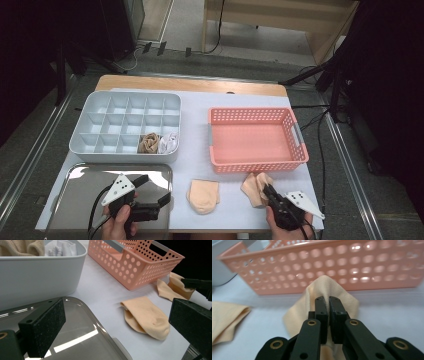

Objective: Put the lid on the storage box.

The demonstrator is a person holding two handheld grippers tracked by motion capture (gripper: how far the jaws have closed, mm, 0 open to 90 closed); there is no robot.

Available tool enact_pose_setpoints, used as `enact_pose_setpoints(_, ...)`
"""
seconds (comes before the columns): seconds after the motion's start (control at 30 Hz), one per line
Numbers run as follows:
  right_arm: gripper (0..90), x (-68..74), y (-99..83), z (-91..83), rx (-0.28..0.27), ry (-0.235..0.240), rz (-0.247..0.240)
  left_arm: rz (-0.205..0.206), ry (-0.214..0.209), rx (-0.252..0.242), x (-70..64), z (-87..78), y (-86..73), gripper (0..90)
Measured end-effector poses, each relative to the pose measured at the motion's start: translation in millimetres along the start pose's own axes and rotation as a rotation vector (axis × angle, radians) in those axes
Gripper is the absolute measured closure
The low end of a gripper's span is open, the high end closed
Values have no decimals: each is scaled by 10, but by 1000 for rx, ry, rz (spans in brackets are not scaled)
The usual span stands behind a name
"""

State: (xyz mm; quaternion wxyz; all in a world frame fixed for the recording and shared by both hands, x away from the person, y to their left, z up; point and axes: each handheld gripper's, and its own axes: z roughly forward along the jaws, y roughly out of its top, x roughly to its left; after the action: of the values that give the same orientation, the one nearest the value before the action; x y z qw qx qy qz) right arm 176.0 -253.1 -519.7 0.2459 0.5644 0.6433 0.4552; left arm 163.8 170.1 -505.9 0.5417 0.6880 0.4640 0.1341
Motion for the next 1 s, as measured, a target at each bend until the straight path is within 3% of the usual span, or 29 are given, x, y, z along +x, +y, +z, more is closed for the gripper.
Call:
enact_pose_setpoints(0.2, 875, -263, 19, -115, -22, -57, 53, -6, -2, 1, 21, -4, -12, 15)
enact_pose_setpoints(0.37, 875, -388, 7, -136, -24, -96, 89, -18, -7, 9, 36, 18, -33, 15)
enact_pose_setpoints(0.47, 874, -345, -6, -135, -27, -65, 90, -20, -10, 7, 35, 18, -33, 15)
enact_pose_setpoints(0.57, 852, -165, -26, -70, -8, 3, 36, -24, -15, 11, 32, 19, -37, 15)
enact_pose_setpoints(0.7, 580, -3, -86, 63, 28, 64, 17, -29, -19, 13, 29, 15, -56, 16)
enact_pose_setpoints(0.8, 459, 57, -139, 175, 78, 34, -29, -28, -19, 12, 29, 0, -56, 15)
enact_pose_setpoints(0.9, 578, 136, -150, 204, 90, -28, -140, -27, -19, 12, 32, -11, -56, 15)
enact_pose_setpoints(1.0, 811, 114, -154, 199, 81, -65, -122, -26, -21, 12, 23, -10, -58, 16)
